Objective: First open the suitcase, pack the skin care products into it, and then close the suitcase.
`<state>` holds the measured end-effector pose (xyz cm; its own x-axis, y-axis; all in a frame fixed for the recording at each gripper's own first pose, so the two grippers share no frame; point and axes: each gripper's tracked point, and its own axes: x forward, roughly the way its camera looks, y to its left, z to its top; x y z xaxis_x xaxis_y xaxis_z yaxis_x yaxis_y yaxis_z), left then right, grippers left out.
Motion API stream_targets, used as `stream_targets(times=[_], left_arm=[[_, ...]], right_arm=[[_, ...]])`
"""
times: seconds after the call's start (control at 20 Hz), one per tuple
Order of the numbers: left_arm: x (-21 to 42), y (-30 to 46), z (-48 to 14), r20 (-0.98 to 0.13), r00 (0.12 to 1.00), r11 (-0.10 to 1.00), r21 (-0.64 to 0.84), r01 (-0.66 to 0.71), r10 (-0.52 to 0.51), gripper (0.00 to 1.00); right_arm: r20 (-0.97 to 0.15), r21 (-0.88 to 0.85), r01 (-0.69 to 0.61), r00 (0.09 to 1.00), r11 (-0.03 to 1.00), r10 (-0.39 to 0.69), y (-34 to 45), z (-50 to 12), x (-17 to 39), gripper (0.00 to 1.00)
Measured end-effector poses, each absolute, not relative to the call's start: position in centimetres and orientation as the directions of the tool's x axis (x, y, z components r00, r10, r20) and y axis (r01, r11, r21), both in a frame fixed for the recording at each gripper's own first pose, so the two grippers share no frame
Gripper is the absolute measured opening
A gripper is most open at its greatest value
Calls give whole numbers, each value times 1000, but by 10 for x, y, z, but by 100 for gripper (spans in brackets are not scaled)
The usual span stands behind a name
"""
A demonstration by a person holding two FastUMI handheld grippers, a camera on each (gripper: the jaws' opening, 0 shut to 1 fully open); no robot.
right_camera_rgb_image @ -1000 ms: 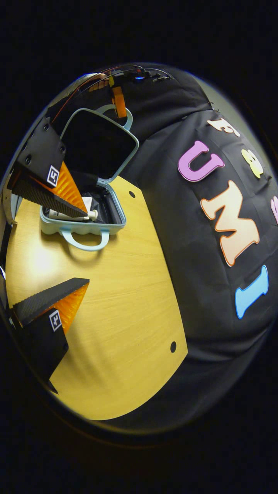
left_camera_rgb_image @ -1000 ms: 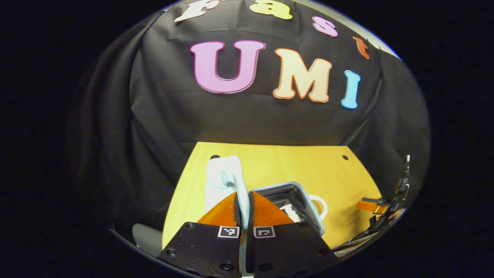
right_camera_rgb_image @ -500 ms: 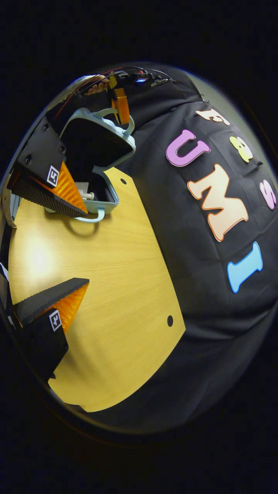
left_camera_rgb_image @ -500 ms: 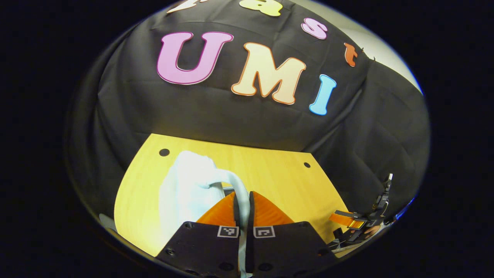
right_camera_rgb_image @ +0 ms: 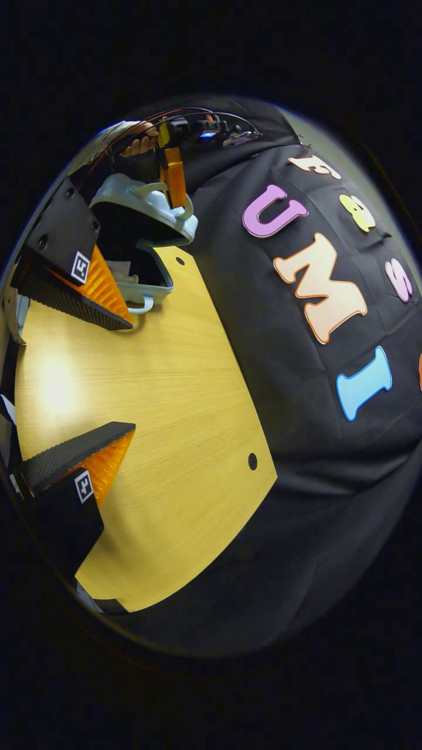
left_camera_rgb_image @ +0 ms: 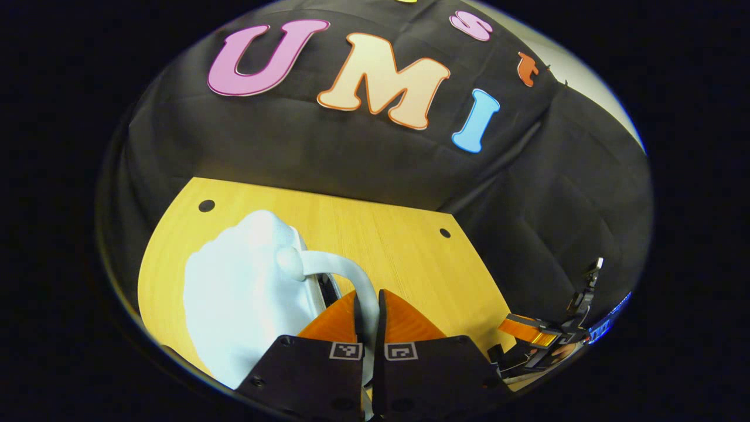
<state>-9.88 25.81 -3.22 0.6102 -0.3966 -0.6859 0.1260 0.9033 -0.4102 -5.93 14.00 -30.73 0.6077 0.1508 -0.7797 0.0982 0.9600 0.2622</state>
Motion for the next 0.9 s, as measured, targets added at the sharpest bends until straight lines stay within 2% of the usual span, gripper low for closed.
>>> stream_targets(times=[0.3,0.35,0.6,0.65,0.8,0.9], left_arm=[[-102,220,-86,-740,537,905,-407,121,-405,0],[-104,216,-97,-754,519,908,-402,121,-403,0],[-111,194,-151,-817,447,928,-355,110,-365,0],[-113,190,-161,-827,434,931,-352,96,-358,0],[-116,183,-176,-840,427,939,-336,76,-335,0],[-116,184,-183,-843,436,946,-314,74,-314,1]], right_arm=[[-788,245,123,603,962,124,119,-308,-61,96],[-790,243,125,602,962,121,117,-308,-61,99],[-799,227,143,593,963,100,101,-310,-65,96],[-800,225,147,592,963,96,98,-311,-65,99],[-802,217,156,592,964,85,93,-311,-64,96],[-802,217,158,591,963,84,91,-311,-62,99]])
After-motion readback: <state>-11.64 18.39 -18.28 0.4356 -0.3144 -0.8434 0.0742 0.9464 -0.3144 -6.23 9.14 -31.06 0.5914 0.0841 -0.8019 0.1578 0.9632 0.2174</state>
